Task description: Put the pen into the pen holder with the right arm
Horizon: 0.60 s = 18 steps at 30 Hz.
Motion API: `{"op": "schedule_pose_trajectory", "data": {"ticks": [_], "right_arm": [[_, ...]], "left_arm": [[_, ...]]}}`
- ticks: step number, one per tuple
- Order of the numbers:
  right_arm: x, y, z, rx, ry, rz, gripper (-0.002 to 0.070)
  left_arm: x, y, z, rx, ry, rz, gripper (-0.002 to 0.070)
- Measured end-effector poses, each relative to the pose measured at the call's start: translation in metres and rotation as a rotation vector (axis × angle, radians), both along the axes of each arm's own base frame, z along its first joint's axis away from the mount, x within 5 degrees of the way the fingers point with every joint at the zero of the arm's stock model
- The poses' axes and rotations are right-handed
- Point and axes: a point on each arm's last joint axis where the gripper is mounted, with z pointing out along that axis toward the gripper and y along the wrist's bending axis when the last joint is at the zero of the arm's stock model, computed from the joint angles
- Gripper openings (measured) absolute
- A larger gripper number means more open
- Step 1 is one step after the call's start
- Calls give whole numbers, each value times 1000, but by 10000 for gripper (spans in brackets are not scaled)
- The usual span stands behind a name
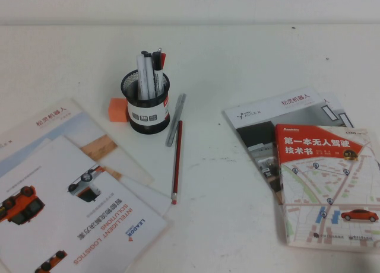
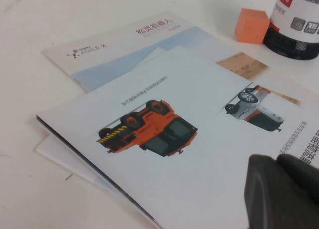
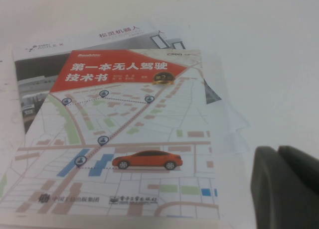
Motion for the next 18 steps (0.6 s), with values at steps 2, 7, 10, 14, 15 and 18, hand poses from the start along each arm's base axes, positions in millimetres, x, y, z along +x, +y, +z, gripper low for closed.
{"op": "schedule_pose_trajectory", "data": {"ticks": [2,7,10,14,15,18], "right_arm": [[0,0,0,0,0,0,-20],[0,0,0,0,0,0,-20],[0,0,1,9,-13,1,-20],[2,3,7,87,-78,7,-20],[2,3,9,117,-98,8,-20],[3,5,15,257,-164,5,-20]], "left_arm": [[0,0,0,0,0,0,-2],[0,0,0,0,0,0,-2],[0,0,0,0,0,0,-2],[0,0,0,0,0,0,-3],[0,0,0,0,0,0,-3],[0,0,0,0,0,0,-3]]}}
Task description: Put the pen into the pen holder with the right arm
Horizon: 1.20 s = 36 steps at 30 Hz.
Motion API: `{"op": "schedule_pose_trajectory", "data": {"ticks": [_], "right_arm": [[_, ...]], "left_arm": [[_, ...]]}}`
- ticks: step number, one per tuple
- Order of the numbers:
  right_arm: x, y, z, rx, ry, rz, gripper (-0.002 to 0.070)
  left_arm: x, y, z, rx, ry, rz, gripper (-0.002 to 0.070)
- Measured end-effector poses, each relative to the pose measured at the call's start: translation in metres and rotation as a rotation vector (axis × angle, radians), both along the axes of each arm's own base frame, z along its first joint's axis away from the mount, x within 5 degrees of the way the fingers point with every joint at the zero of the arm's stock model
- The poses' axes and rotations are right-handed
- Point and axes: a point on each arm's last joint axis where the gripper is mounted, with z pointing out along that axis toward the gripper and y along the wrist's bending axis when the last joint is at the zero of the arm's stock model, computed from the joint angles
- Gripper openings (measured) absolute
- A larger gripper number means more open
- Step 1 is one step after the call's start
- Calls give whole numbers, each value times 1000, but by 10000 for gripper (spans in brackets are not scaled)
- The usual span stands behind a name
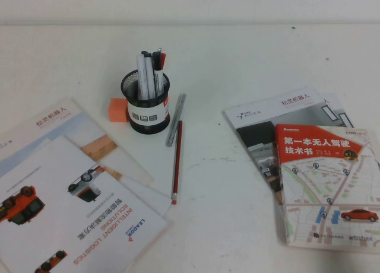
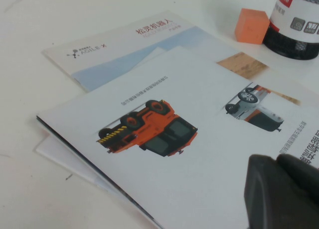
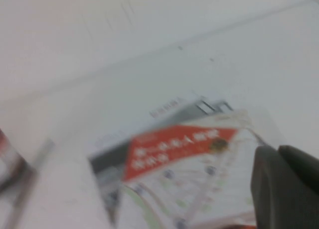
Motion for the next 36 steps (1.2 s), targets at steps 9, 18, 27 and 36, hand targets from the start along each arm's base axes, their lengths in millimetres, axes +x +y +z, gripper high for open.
{"op": "schedule_pose_trajectory", "data": {"ticks": [9,18,27,36], "right_arm": [[0,6,8,641,-31,18,-20],[0,6,10,778,-34,19,-20],[-9,26,38,382,90,251,-20],[42,30,100,-16,603,370,-20]], "left_arm": [[0,0,0,0,0,0,-2],[0,0,0,0,0,0,-3],[0,0,0,0,0,0,-2],[0,0,0,0,0,0,-3]]}}
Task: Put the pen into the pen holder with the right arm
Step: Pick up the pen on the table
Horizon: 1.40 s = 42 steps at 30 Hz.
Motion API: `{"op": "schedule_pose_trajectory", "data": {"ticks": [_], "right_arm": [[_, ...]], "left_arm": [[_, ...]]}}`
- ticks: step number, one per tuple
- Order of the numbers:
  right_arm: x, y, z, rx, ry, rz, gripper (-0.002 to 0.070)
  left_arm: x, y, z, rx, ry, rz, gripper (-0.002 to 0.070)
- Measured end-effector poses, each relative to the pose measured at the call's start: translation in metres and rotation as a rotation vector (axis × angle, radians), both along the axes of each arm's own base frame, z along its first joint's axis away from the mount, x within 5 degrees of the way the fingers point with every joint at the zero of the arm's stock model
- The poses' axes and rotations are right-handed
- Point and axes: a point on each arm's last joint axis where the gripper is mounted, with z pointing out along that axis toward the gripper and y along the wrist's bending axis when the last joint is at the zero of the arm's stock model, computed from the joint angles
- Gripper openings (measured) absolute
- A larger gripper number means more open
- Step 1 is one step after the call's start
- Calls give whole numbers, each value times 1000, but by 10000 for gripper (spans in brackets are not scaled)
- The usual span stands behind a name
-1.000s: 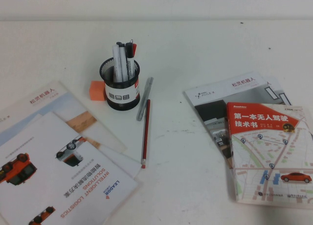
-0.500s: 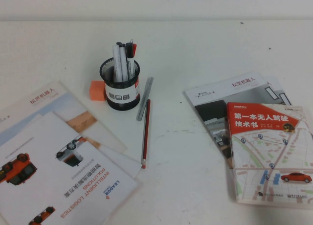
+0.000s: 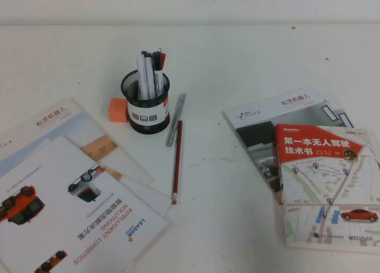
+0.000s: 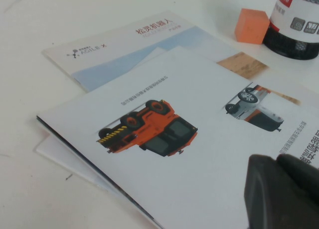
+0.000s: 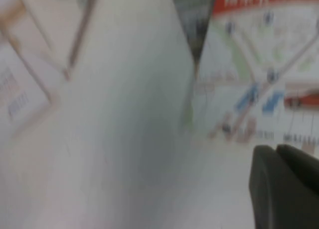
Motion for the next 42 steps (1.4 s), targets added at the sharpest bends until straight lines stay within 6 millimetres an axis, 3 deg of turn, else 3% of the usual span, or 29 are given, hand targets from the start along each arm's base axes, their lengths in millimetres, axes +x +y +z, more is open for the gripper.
{"op": "schedule_pose_trajectory", "data": {"ticks": [7,11,17,22,31,35,42], "right_arm": [[76,14,5,-85,430,249,-20],[115,43,3,-183,533,352,-20],[161,93,2,-410,560,347,-20],[193,126,1,-396,546,359,-20],[215,166,-13,-349,593,300,-14],[222,178,-28,-341,642,261,53],[235,208,-42,-304,673,191,341]], "left_arm": [[0,0,0,0,0,0,-2],[0,0,0,0,0,0,-3],[0,0,0,0,0,0,-3],[0,0,0,0,0,0,-3],[0,0,0,0,0,0,-2],[0,0,0,0,0,0,-2],[0,0,0,0,0,0,-3]]}}
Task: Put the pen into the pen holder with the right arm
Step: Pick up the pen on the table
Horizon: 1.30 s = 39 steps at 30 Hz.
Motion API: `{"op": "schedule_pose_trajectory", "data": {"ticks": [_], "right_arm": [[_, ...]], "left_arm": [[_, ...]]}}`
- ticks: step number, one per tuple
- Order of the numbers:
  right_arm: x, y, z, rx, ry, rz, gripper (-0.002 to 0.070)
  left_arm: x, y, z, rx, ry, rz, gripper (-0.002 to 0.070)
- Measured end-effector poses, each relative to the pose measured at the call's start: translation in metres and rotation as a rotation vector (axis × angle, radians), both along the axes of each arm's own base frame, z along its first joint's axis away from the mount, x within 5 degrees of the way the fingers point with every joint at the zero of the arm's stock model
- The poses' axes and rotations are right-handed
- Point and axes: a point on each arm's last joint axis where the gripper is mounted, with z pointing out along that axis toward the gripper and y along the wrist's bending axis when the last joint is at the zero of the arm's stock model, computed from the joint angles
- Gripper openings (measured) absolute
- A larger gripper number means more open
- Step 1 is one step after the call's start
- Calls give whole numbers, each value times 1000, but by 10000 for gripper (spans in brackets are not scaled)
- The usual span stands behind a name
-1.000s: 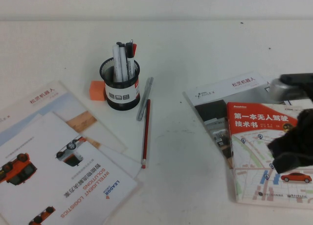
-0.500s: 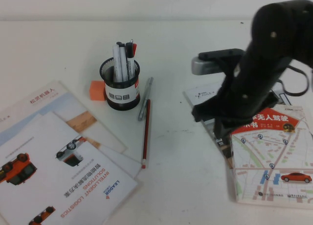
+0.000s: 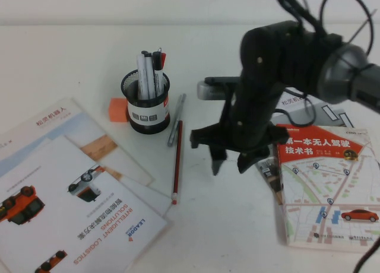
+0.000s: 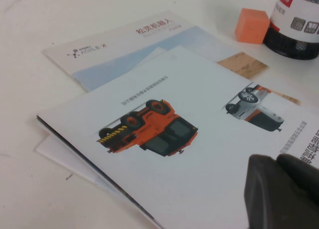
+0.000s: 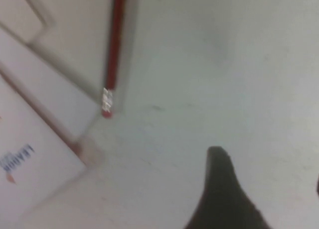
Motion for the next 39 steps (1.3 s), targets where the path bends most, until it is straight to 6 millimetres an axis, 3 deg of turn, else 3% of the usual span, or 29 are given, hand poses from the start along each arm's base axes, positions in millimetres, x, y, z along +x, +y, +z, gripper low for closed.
{"op": "schedule_pose_trajectory", "data": {"ticks": [4,19,28,33,39], "right_arm": [[7,19,-4,14,-4,-40,380],[28,75,-30,8,-74,-17,389],[37,85,-46,2,-74,-12,385],[39,86,-59,-19,-57,-10,333],[40,86,-59,-25,-66,-9,260]], "left_arm": [[0,0,0,0,0,0,-2],[0,0,0,0,0,0,-3],[0,0,0,0,0,0,-2],[0,0,0,0,0,0,-2],[0,0,0,0,0,0,-2]]}}
